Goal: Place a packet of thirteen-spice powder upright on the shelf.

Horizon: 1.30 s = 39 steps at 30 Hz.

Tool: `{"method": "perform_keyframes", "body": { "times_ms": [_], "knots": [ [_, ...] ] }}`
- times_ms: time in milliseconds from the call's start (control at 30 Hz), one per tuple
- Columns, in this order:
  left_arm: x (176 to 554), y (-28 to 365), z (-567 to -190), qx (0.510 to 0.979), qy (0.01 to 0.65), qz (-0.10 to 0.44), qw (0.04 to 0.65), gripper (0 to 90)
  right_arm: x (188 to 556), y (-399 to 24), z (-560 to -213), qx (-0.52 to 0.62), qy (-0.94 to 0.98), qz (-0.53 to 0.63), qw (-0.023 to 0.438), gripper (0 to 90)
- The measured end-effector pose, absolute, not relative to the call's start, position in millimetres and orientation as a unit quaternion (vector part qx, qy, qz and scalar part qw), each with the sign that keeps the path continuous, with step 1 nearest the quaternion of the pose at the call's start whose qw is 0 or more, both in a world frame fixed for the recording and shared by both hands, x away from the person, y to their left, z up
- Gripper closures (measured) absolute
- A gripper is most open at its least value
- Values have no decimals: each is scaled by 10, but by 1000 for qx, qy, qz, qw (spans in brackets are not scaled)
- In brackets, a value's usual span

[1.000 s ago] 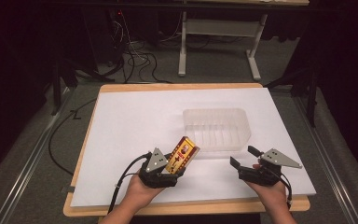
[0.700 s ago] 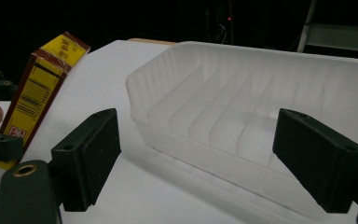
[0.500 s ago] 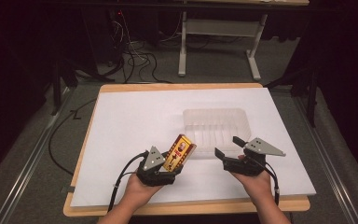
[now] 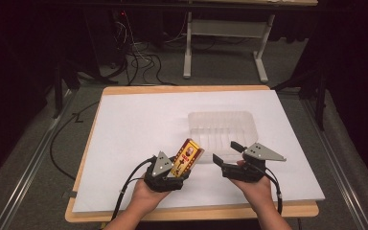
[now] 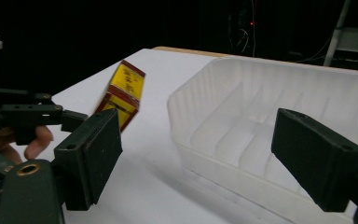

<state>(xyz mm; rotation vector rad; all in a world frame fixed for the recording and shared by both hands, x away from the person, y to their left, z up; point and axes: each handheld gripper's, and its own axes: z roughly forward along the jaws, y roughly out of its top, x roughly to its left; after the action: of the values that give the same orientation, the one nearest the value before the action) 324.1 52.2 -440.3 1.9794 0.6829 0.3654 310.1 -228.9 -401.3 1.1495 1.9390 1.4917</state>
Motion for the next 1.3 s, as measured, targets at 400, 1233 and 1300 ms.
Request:
{"method": "perform_keyframes", "body": {
  "times_ms": [400, 1233, 1300],
  "knots": [
    [3118, 262, -4441, 821, 258, 133, 491, 330, 3042, -2192, -4027, 403, 706, 551, 187, 200],
    [3030, 193, -4431, 815, 255, 151, 499, 330, 3074, -2068, -4196, 418, 712, 551, 121, 364],
    [3030, 193, -4432, 814, 255, 153, 499, 329, 3077, -2068, -4211, 418, 712, 553, 115, 379]
  ]
}}
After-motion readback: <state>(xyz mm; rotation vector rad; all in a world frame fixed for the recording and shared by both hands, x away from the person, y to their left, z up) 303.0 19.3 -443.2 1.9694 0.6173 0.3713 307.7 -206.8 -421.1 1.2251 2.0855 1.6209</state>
